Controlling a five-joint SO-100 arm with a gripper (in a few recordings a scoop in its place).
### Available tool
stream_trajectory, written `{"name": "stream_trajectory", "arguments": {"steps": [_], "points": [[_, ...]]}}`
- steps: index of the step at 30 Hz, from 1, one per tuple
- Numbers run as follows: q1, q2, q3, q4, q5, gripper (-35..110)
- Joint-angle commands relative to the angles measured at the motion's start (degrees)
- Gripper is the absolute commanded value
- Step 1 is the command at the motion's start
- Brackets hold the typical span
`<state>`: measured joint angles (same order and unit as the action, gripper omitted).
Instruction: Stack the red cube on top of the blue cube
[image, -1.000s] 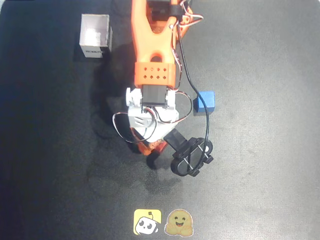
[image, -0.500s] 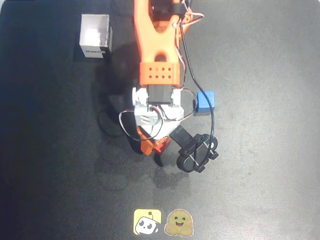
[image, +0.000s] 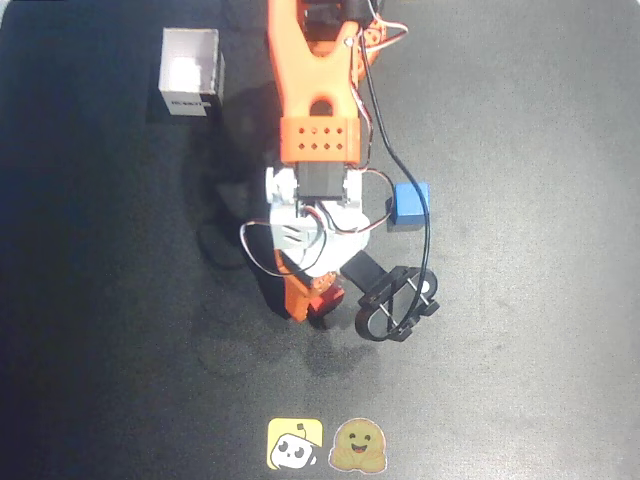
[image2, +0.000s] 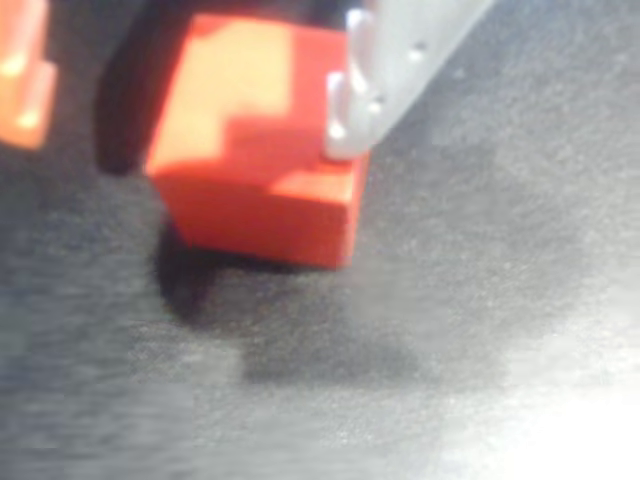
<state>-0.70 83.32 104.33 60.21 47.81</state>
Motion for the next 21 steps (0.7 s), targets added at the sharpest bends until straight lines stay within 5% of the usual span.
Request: {"name": "stream_trajectory", "arguments": {"steps": [1, 21], "points": [[-0.1, 1.1, 1.3, 1.9, 0.7, 22], [0.4, 4.8, 5.8, 2.1, 3.7, 20]]}}
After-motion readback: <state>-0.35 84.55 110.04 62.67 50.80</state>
